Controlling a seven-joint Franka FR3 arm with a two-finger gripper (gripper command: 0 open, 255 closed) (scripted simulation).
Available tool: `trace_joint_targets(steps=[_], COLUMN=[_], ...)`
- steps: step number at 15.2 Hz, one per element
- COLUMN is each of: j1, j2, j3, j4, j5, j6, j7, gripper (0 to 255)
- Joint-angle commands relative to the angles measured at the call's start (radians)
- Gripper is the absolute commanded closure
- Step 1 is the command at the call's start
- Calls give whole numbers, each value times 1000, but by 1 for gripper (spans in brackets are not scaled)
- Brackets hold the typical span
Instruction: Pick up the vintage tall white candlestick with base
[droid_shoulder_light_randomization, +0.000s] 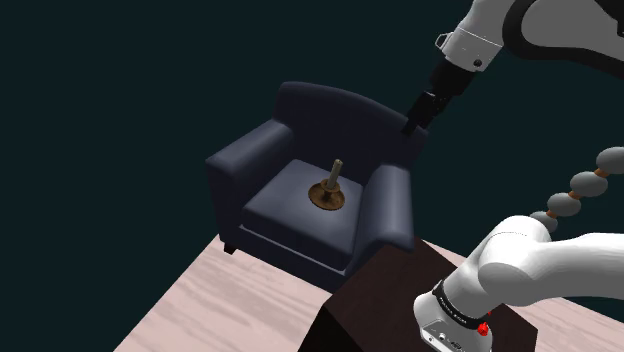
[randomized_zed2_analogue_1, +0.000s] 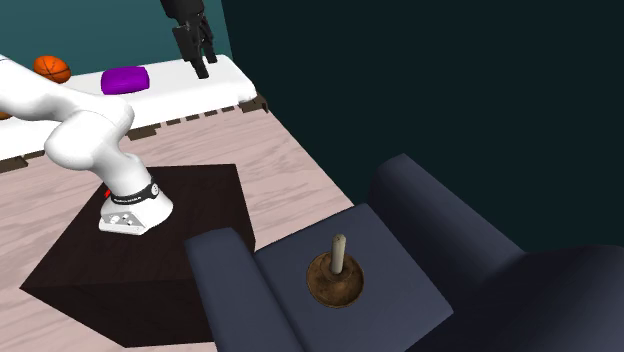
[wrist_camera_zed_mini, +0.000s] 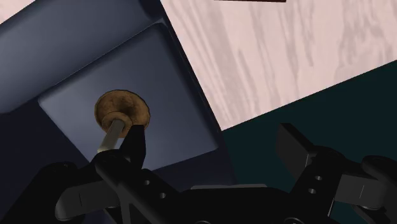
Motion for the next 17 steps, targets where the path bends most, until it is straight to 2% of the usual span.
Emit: trace_joint_targets(steps=[1, 9, 17], j1=[0, -2, 8], j2=[0, 132, 360], j3=[0, -121, -241], j4=[0, -104, -109], j5=[0, -60, -78], j6=[0, 231, 460], j7=[0, -197, -396], gripper=[0, 0, 0])
